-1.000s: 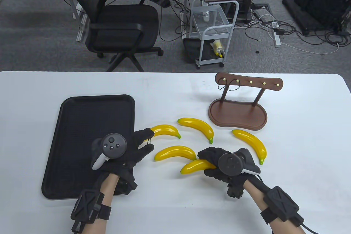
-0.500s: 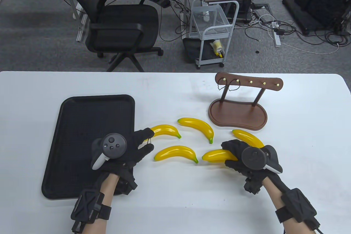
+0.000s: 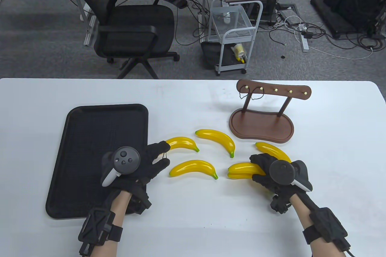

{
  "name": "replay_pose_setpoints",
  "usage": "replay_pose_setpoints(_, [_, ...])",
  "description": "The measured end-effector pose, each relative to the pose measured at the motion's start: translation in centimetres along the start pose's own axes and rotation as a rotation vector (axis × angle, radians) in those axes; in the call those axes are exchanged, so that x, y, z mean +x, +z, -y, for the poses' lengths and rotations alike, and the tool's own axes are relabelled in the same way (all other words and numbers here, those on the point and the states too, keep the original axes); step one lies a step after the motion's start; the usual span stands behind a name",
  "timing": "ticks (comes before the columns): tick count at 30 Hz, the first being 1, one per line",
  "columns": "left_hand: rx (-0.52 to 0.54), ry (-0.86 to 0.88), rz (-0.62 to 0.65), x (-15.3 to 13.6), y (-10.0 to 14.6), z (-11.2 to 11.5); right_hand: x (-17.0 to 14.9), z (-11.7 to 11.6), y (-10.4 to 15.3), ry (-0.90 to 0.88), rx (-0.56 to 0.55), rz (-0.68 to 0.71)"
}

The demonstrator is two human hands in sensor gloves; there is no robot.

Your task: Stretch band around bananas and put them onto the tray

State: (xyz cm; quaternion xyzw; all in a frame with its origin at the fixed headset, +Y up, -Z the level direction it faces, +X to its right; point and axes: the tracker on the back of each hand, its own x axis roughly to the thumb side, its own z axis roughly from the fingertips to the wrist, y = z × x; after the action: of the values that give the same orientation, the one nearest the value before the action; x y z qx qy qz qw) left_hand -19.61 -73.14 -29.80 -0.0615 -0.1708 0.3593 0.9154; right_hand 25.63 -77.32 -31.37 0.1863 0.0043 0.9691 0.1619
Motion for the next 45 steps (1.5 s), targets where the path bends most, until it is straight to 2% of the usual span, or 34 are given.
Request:
replay_pose_setpoints(13, [-0.004,0.002,0.002,0.1,-0.1,0.1,-0.9,-0.8,-0.1,-0.055,0.044,-0.027])
replay_pose_setpoints(31, [-0.011,0.0,0.002,0.1,-0.1,0.2,-0.8,-2.0,-0.5,0.03,0.111,-0.055])
replay_pose_setpoints(45, [-0.017,-0.001,0.009,0.2,-0.2,0.4,0.0,-2.1,-0.9,0.121,0.118,-0.064])
